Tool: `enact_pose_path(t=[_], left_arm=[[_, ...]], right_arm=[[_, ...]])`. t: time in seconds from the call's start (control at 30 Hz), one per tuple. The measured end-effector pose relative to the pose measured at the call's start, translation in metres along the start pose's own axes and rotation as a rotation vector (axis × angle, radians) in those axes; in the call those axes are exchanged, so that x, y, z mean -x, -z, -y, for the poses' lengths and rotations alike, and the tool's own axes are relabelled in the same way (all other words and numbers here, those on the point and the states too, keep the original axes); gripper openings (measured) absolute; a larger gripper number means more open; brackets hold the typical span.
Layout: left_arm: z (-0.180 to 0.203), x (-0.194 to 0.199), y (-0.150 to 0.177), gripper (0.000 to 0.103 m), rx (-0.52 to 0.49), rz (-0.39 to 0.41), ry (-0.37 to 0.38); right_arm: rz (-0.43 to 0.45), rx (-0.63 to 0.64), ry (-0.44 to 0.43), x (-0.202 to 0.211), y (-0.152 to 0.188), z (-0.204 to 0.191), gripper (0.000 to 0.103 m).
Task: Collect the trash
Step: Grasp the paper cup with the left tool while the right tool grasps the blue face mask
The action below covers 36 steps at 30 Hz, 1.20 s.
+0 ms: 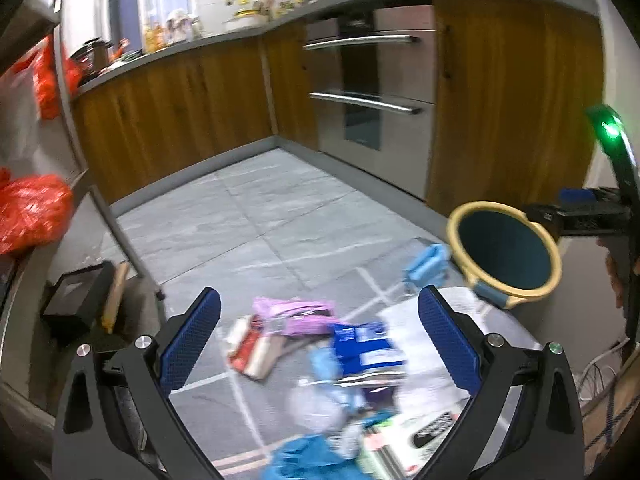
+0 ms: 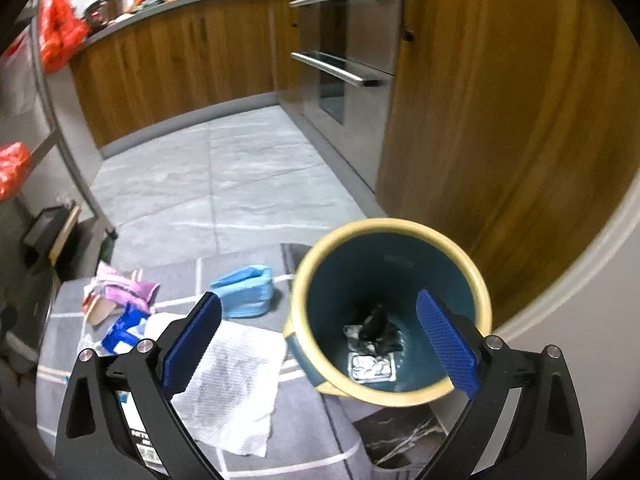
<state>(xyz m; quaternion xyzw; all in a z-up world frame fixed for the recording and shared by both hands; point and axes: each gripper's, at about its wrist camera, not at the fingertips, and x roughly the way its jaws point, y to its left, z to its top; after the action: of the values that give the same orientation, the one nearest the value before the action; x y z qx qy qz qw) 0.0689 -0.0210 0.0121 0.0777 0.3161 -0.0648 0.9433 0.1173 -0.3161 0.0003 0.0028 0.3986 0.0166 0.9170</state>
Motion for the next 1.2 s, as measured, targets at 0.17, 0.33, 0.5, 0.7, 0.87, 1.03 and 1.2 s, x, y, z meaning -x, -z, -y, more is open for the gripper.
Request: enact_pose_path(t=[0.17, 0.33, 0.5, 0.7, 0.87, 1.03, 1.2], left_arm=[[-0.05, -0.014, 0.006, 0.097, 0.104, -0.049, -0.05], [-0.094, -0.035, 0.015, 0.097, 0.147, -0.114, -0.112], [-0.12, -0.063, 0.026, 0.097, 0.198, -0.189, -0.102], [-0.107, -0.102, 0.042, 0.097, 0.124, -0.274, -0.064], [-0.086, -0.134, 0.048, 0.097, 0.012, -0.321, -0.027], [-0.078, -0.167, 0.059, 0.097, -0.108, -0.367, -0.049], [-0.076, -0.189, 0.06, 0.097, -0.139, -0.383, -0.03]], right_arm=[[-0.038, -0.003, -0.116, -0.008, -0.002, -0.021, 0.097], [-0.119, -0.067, -0.148, -0.023, -0.003, -0.037, 0.097], [-0.148, -0.022, -0.148, -0.04, -0.004, -0.058, 0.097], [-0.17, 0.011, -0.154, -0.059, -0.005, -0.072, 0.097], [-0.185, -0.011, -0.149, -0.07, -0.01, -0.065, 0.097], [-0.197, -0.039, -0.154, -0.076, -0.012, -0.055, 0.097], [-0.202, -0.009, -0.126, -0.085, -0.012, -0.052, 0.097]])
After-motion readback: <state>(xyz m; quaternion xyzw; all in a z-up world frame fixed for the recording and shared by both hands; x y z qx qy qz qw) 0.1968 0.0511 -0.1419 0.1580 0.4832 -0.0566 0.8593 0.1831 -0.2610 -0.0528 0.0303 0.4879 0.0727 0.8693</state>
